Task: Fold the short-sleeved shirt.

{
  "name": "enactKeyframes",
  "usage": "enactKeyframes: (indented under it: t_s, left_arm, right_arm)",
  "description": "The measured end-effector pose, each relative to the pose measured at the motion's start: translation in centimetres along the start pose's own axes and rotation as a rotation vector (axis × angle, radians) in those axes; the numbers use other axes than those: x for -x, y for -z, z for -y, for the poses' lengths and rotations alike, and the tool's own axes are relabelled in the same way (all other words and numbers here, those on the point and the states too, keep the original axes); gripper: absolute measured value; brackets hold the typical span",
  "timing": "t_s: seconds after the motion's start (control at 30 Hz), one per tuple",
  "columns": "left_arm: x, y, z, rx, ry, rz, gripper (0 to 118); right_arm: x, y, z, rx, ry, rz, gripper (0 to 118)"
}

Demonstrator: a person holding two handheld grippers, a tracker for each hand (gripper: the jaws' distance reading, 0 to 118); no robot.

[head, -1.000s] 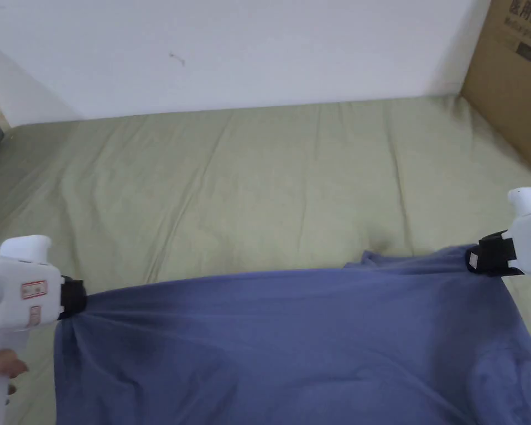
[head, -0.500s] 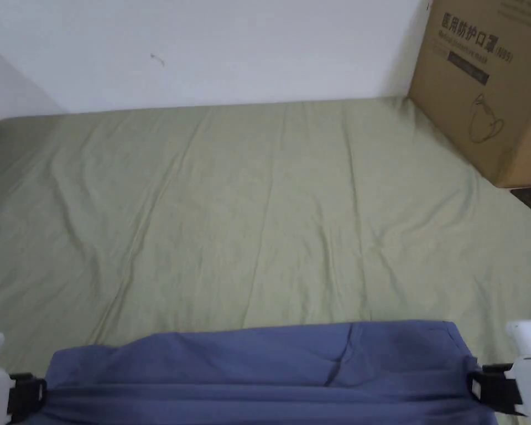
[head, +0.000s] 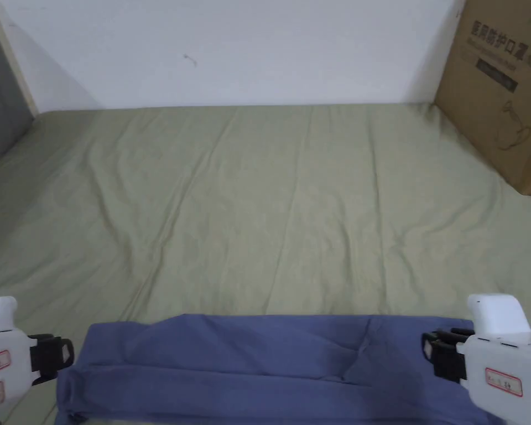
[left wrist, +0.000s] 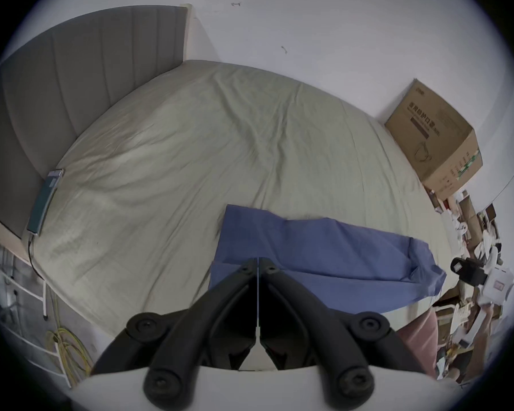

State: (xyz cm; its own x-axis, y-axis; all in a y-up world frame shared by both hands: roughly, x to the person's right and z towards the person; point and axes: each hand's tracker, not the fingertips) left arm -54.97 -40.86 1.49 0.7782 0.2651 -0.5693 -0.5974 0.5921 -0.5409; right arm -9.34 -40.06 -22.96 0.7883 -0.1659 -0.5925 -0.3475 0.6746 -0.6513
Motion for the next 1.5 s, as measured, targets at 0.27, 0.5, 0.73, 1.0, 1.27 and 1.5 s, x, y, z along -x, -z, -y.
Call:
enactKeyframes:
  t_s: [0.27, 0.5, 0.73, 1.0, 1.27, 1.5]
  left_arm:
    - [3.8, 0.1, 2.5, 0.008, -0.264, 0.121, 22]
    - [6.9, 3.4, 4.9, 0.046, -0.464, 0.225, 113]
    - [7.5, 9.5, 6.4, 0.147, -0.662, 0.354, 94]
    - [6.7, 7.7, 5.7, 0.118, -0.691, 0.242, 10]
    - [-5.5, 1.7, -1.0, -0.018, -0.214, 0.206, 11]
    - [-21.1, 4.4, 0.2, 0.030, 0.243, 0.379, 11]
  right_arm:
    - [6.4, 4.3, 0.2, 0.046, -0.015, -0.135, 8]
    - [10.0, 5.9, 0.1, 0.086, -0.069, -0.192, 8]
    - [12.2, 7.1, 0.2, 0.132, -0.127, -0.218, 8]
    - [11.1, 6.3, 0.7, 0.140, -0.102, -0.209, 8]
    - [6.0, 4.3, 1.1, 0.109, 0.028, -0.149, 8]
    - [-0.6, 2.4, 1.5, 0.050, 0.230, -0.084, 8]
